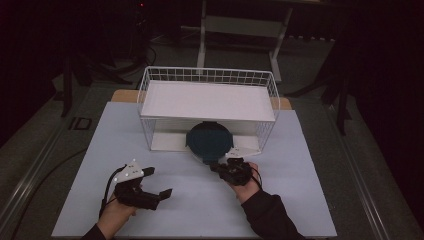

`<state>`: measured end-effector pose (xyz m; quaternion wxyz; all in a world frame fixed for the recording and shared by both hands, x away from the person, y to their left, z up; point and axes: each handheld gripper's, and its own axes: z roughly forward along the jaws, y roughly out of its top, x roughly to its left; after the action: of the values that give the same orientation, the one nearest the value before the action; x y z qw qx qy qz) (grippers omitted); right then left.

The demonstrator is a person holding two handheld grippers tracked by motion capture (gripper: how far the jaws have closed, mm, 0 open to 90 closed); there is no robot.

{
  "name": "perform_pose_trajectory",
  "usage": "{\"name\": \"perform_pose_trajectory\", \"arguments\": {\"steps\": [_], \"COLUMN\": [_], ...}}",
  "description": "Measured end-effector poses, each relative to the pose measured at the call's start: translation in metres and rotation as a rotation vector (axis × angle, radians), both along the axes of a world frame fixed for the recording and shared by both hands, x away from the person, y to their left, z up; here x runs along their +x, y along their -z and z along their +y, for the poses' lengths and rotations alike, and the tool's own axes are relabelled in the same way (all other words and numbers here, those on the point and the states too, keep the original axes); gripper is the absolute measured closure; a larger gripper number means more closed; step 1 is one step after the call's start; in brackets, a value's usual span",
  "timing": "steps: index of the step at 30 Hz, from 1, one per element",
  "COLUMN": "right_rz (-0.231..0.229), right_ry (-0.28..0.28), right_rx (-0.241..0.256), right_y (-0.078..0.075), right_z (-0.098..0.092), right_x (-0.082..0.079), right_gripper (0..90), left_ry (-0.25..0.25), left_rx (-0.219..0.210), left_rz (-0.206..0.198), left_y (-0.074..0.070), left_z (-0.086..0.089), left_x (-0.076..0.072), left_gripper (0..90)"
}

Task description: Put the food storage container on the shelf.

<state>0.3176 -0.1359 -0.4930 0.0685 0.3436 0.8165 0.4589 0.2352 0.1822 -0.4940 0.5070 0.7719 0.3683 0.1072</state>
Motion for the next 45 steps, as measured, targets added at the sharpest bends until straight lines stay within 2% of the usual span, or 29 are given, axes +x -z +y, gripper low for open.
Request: {"name": "perform_pose_trajectory", "arguments": {"steps": [6,8,19,25,34,45], "right_rz": [0.009,0.008,0.01,0.006,-0.007,-0.026], "right_ry": [0.007,0.016,0.07,0.088,0.115,0.146], "right_rx": [-0.017,-0.013,-0.012,-0.008,-0.019,-0.024], "right_y": [0.005,0.006,0.012,0.014,0.013,0.014], "right_z": [0.005,0.005,0.004,0.006,0.012,0.017], "right_x": [0.007,0.009,0.023,0.032,0.047,0.057], "right_gripper": [90.0,90.0,90.0,90.0,90.0,90.0], "left_ry": [0.003,0.003,0.008,0.001,0.006,0.016], "left_rx": [0.009,0.001,0.011,-0.005,-0.003,-0.004], "left_rz": [-0.011,-0.002,-0.035,-0.032,-0.032,-0.027], "left_y": [0.005,0.006,0.006,0.007,0.007,0.008], "left_z": [0.001,0.001,-0.002,0.0,-0.001,-0.002], "left_x": [-0.003,-0.003,-0.004,-0.003,-0.002,-0.003], "left_gripper": [0.6,0.6,0.6,0.6,0.6,0.6]}}
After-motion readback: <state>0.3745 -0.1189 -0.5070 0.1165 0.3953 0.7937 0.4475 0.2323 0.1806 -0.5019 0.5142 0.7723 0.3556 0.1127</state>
